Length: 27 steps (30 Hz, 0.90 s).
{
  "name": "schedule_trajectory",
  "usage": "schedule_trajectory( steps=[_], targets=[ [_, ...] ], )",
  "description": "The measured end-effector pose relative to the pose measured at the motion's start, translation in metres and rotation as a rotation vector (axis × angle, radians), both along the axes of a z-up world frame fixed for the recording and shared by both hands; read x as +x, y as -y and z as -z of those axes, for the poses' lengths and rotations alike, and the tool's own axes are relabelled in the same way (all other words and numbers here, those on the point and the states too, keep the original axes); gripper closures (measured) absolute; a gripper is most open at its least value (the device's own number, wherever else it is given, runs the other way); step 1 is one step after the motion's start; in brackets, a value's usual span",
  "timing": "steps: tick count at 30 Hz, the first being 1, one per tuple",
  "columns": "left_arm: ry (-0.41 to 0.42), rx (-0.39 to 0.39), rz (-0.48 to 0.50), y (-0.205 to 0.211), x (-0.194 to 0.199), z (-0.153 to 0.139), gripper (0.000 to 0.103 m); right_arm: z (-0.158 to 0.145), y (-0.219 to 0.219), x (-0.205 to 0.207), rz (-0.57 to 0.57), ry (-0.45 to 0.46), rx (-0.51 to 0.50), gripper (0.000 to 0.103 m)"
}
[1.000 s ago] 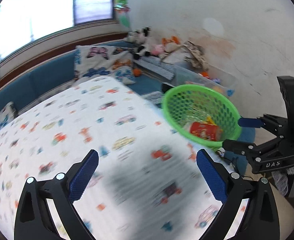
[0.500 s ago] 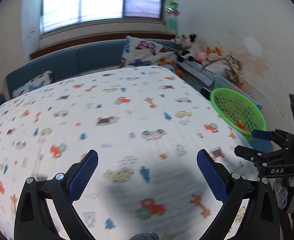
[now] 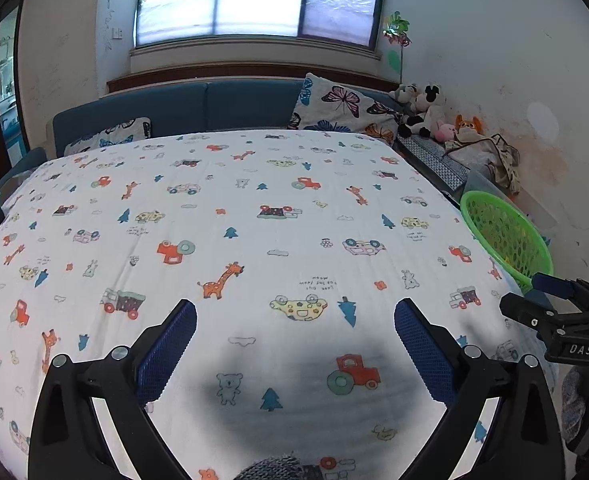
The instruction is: Collect trash
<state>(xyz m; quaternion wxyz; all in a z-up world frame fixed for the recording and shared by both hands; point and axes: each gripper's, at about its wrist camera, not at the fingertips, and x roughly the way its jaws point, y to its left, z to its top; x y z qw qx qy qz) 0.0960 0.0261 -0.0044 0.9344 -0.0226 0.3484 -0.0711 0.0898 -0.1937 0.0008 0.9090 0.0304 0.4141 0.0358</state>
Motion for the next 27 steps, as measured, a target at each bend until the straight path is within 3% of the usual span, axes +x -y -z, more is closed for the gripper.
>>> schedule_trajectory(
  steps=[10,27],
  targets=[
    [-0.021,-0.005,-0.04,-0.006,-0.006,0.004,0.007,-0.002,-0.012,-0.008,-0.029,0.025,-0.018,0.004],
    [0.05,0.006,-0.027,0.016,-0.024,-0.017,0.007,-0.013,0.0,-0.03,0.038,0.071,-0.04,0.004]
  ],
)
